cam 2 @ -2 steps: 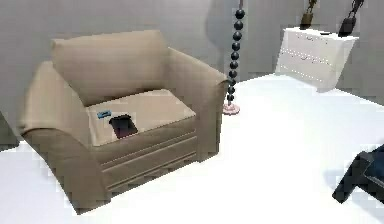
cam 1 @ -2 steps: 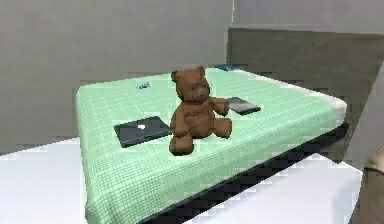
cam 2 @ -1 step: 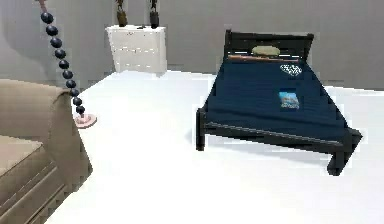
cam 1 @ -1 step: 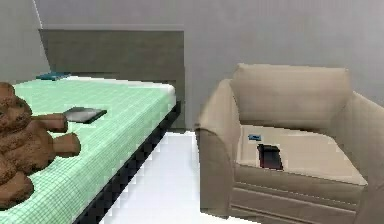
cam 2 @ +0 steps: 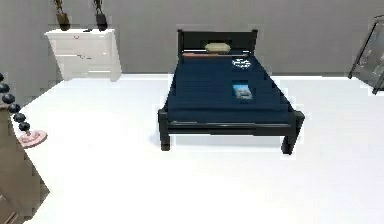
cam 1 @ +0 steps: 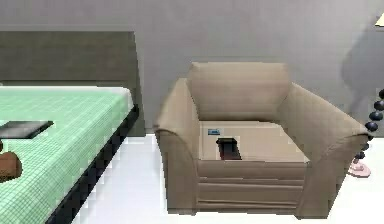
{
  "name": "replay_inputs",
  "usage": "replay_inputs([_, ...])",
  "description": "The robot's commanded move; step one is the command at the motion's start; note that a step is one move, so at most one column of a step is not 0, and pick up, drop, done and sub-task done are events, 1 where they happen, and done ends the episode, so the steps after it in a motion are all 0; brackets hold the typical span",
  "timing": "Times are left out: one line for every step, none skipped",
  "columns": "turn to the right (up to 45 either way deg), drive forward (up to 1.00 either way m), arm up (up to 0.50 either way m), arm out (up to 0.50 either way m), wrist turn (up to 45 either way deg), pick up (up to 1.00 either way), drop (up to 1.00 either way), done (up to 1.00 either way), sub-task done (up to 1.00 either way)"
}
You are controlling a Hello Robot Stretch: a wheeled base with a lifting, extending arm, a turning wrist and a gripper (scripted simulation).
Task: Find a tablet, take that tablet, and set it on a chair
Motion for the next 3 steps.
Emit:
replay_inputs([0.0, 0.45, 0.0, 0.0, 0.0, 0.0, 0.0, 0.0, 0.0])
replay_inputs([-45.0, 0.0, 0.0, 0.0, 0.0, 0.0, 0.0, 0.0, 0.0])
replay_inputs([-27.0, 0.0, 0.0, 0.0, 0.0, 0.0, 0.0, 0.0, 0.0])
